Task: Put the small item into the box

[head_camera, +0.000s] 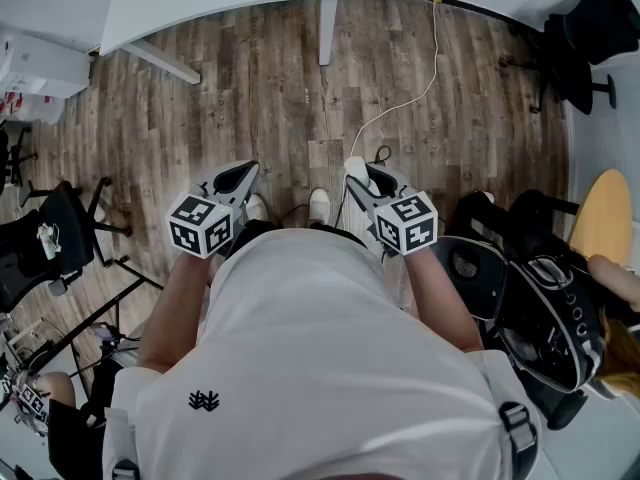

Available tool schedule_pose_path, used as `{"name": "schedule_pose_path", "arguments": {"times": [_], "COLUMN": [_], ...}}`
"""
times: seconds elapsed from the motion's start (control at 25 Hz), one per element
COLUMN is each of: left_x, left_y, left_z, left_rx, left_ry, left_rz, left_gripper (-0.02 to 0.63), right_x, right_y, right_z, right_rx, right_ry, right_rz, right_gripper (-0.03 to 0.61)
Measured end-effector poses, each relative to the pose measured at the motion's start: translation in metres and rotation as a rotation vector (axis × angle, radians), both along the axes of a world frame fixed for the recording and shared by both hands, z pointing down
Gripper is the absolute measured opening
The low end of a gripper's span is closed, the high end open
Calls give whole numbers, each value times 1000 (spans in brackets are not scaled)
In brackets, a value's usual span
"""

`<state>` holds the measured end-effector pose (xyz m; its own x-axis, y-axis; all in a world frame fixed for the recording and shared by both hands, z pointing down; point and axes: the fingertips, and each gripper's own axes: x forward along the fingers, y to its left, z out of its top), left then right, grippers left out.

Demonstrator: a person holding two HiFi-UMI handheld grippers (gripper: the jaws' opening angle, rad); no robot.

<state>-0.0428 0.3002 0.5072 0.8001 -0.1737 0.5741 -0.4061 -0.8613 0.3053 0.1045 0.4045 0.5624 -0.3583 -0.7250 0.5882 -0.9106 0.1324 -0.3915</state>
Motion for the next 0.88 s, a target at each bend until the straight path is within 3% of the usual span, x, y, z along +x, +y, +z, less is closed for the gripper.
{"name": "schedule_pose_path", "arguments": {"times": [0.2,0.36,0.56,0.72,0.88], "left_x": [-19,-13,-24,3,23], "left_y": [-2,-19,-44,-93,-153], "left_z": [-12,-14,-13,-11,-16], "left_rx": [-2,-29,-34,-52,-52], "left_ry": [38,66,94,117,144], "left_rz": [-47,-78,-64,-22,8], "left_gripper": [8,8,8,8,8], "right_x": [-17,-6,-18,2,24], "right_y": [-3,-25,-45,-84,-142], "right_z": [-5,-7,-15,-13,-13], "right_rx": [11,22,11,-44,-75], "right_ry": [16,32,58,23,49], "right_rz": [-26,-40,-17,25,48], "right_gripper": [160,160,160,160,160]}}
